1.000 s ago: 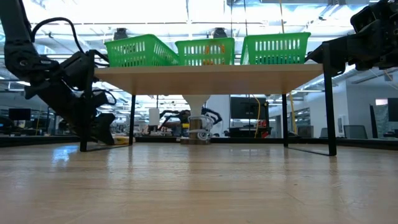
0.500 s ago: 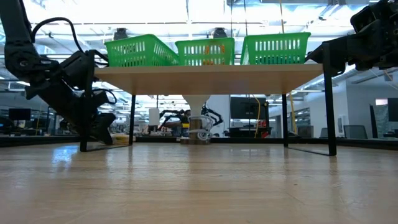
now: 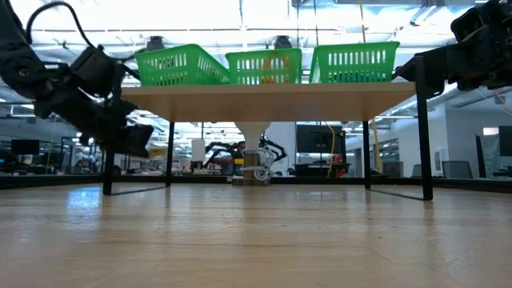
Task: Pick & Place Office Desk Supplies
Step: Put the crayon box into the left green bin on the shelf
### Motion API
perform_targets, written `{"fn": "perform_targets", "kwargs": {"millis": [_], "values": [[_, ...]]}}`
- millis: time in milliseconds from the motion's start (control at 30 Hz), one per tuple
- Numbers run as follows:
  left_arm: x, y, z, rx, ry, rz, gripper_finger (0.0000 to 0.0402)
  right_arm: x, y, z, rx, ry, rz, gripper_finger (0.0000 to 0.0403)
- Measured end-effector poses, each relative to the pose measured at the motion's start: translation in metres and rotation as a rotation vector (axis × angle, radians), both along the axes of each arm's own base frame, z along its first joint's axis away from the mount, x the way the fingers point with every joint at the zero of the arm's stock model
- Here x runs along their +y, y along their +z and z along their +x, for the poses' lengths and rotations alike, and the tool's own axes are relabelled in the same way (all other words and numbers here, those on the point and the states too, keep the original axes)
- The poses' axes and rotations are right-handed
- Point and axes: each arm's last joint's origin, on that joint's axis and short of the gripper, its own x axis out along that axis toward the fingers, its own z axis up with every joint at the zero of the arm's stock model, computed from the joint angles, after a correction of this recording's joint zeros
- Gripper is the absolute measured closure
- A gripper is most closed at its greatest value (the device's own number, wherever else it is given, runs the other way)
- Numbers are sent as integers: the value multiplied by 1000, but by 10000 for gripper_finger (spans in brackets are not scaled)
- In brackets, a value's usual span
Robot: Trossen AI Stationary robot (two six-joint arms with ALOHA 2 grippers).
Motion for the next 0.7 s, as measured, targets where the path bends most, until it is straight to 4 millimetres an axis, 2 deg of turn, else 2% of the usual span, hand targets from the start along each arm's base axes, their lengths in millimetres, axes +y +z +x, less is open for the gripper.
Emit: {"fn": "perform_targets", "kwargs": {"millis": [267, 533, 700], "values": [[-1, 29, -7, -36, 80, 174, 254, 0, 0, 0, 0, 0, 0, 190], [-3, 53, -21, 18, 263, 351, 254, 0, 0, 0, 0, 0, 0, 190], [-6, 77, -29, -99, 339, 458, 254, 0, 0, 0, 0, 0, 0, 190]]}}
